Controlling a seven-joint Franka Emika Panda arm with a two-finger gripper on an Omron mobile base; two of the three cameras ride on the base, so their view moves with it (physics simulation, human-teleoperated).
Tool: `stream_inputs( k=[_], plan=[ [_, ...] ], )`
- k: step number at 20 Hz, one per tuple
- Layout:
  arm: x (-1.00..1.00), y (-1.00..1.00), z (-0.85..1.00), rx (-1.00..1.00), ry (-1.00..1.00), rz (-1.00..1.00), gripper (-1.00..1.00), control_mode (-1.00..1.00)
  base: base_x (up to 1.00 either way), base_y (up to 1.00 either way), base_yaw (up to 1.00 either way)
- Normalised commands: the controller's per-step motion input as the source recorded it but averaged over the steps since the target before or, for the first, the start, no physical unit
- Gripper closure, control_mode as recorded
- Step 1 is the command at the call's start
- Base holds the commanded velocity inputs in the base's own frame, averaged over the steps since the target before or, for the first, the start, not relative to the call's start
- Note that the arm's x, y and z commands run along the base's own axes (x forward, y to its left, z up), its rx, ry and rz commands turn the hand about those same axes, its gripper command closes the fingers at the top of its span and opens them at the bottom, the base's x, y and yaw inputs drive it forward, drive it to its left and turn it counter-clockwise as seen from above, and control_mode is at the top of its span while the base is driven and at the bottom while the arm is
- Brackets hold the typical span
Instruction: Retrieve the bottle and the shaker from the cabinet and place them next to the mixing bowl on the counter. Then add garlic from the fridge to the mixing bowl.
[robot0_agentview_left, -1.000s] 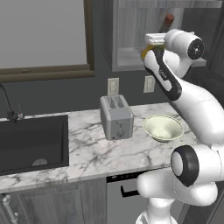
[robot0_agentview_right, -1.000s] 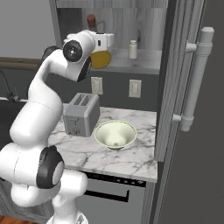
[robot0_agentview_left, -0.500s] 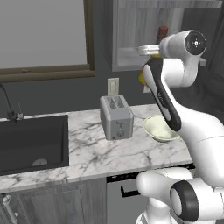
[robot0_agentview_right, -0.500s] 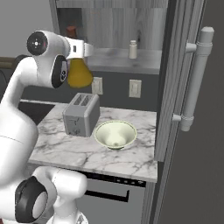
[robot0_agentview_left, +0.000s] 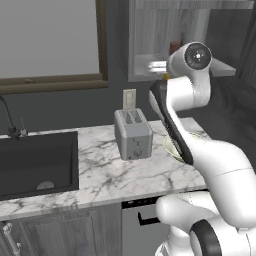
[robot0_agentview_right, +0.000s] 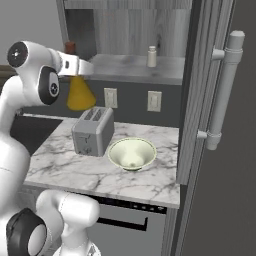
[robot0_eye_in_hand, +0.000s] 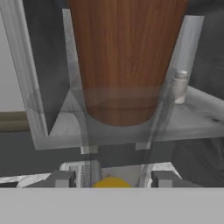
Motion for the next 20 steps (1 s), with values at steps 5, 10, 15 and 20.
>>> stream_inputs(
  k=[5, 10, 15, 20],
  plan=[
    [-0.08, 0.09, -0.37, 0.0, 0.02, -0.17, 1.0, -1.0, 0.0, 0.0, 0.0],
    [-0.27, 0.0, -0.26, 0.02, 0.08, -0.2, 1.0, -1.0, 0.0, 0.0, 0.0],
    [-0.19, 0.09, -0.54, 0.0, 0.05, -0.2, 1.0, -1.0, 0.0, 0.0, 0.0],
    [-0.11, 0.13, -0.73, 0.0, 0.02, -0.16, 1.0, -1.0, 0.0, 0.0, 0.0]
  ],
)
